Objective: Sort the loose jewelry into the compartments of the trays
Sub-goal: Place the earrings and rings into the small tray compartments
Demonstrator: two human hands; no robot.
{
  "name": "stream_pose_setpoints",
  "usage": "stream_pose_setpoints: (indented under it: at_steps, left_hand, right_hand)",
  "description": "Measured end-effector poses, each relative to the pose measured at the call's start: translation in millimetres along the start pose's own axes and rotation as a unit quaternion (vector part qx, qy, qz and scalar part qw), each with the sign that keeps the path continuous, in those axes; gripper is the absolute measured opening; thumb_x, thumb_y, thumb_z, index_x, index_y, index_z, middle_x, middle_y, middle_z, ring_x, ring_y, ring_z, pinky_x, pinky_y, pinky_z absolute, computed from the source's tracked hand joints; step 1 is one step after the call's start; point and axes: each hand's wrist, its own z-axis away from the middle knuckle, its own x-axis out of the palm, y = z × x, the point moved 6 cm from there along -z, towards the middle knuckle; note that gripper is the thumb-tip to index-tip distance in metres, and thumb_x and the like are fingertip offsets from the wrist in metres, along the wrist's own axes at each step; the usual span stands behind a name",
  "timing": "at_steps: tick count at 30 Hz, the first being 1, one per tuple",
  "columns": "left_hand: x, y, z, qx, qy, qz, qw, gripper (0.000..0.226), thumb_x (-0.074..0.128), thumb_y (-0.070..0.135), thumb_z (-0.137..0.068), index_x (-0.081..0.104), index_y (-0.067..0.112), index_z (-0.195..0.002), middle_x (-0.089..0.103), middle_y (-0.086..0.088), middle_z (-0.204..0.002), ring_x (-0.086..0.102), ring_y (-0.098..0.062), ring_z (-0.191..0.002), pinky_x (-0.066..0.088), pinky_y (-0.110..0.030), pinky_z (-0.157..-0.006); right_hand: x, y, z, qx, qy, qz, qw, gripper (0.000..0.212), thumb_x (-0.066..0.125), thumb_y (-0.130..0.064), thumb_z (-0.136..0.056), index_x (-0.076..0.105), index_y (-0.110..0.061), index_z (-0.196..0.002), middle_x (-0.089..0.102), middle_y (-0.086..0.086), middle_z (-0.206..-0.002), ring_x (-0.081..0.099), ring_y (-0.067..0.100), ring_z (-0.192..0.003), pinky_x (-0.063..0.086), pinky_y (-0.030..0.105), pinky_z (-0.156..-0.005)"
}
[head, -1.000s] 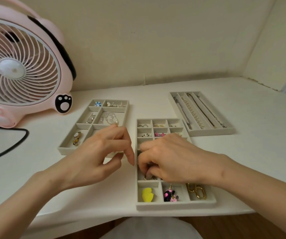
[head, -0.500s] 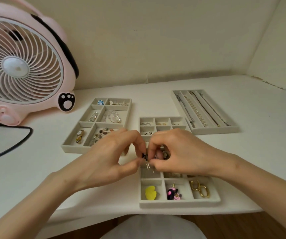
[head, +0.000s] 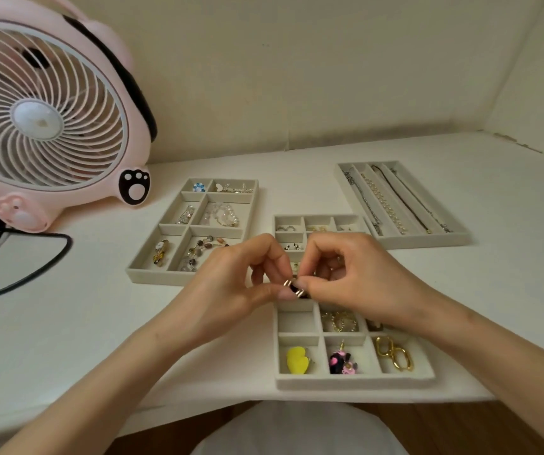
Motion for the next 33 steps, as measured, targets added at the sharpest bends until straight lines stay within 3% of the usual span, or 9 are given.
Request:
stream_pose_setpoints:
  at_steps: [3,6,13,17,21,26,33]
  left_hand:
    - [-3.0,-1.2,0.1,-0.015,0.017,0.019,1.0,0.021,0.078,0.024,-0.068,0.061,0.022,-0.079,0.062,0.012,-0.066,0.046,-0.001,-0.059,0.033,-0.012,-0.058]
    - [-7.2,1.2,2.4,-0.022,0.038,0.032,0.999,0.02,0.075,0.011,-0.073,0.061,0.019,-0.086,0.063,0.007,-0.066,0.044,0.0,-0.053,0.031,-0.011,-0.055]
    - [-7.9,11.3,10.9,-0.006,0.075,-0.059,0.995,0.006,0.072,0.017,-0.079,0.068,0.022,-0.077,0.066,0.008,-0.068,0.053,-0.007,-0.064,0.034,-0.011,-0.059]
    - [-3.5,18.1,15.5,0.022,0.086,-0.153,0.984,0.008,0.072,0.019,-0.079,0.067,0.025,-0.078,0.066,0.012,-0.074,0.055,-0.006,-0.067,0.045,-0.03,-0.065]
    - [7.1,27.6,16.1,0.042,0.069,-0.254,0.964,0.007,0.075,0.023,-0.075,0.068,0.025,-0.074,0.055,0.01,-0.085,0.043,-0.01,-0.081,0.036,-0.03,-0.068]
    - [16.4,31.2,13.2,0.015,0.046,-0.288,0.956,0.005,0.074,0.025,-0.076,0.071,0.022,-0.073,0.052,0.009,-0.079,0.047,-0.015,-0.081,0.039,-0.032,-0.07]
    - [22.2,33.3,12.5,-0.059,-0.007,-0.374,0.925,0.005,0.065,0.028,-0.083,0.07,0.027,-0.086,0.057,0.007,-0.091,0.054,-0.02,-0.098,0.042,-0.033,-0.084]
  right_hand:
    - [-3.2,-0.8,1.7,-0.005,0.016,-0.015,1.0,0.013,0.07,-0.004,-0.08,0.065,-0.015,-0.076,0.062,-0.002,-0.061,0.062,0.014,-0.055,0.058,0.035,-0.056]
    - [-6.3,-1.7,4.9,0.0,0.026,-0.017,1.0,0.015,0.069,-0.003,-0.082,0.071,-0.016,-0.089,0.065,0.008,-0.074,0.065,0.02,-0.063,0.06,0.034,-0.059]
    - [-11.0,-5.3,17.0,0.024,0.055,0.031,0.998,0.012,0.069,-0.008,-0.082,0.073,-0.019,-0.083,0.068,-0.002,-0.069,0.065,0.01,-0.054,0.056,0.021,-0.057]
    - [-12.0,-7.8,23.0,0.019,0.075,0.044,0.996,0.008,0.074,-0.014,-0.079,0.072,-0.022,-0.078,0.068,-0.006,-0.072,0.061,-0.001,-0.058,0.05,0.013,-0.057]
    - [-15.2,-7.6,28.0,0.025,0.092,0.067,0.993,0.008,0.075,-0.016,-0.078,0.073,-0.024,-0.075,0.068,-0.01,-0.074,0.06,-0.003,-0.062,0.045,0.008,-0.057]
    - [-11.0,-5.0,32.7,0.03,0.104,0.083,0.991,0.01,0.075,-0.016,-0.078,0.073,-0.025,-0.073,0.066,-0.014,-0.071,0.057,-0.007,-0.064,0.043,0.005,-0.059]
    - [-5.7,-4.1,35.0,0.036,0.137,0.122,0.982,0.008,0.075,-0.021,-0.079,0.072,-0.027,-0.074,0.066,-0.016,-0.072,0.06,0.003,-0.071,0.053,0.027,-0.073]
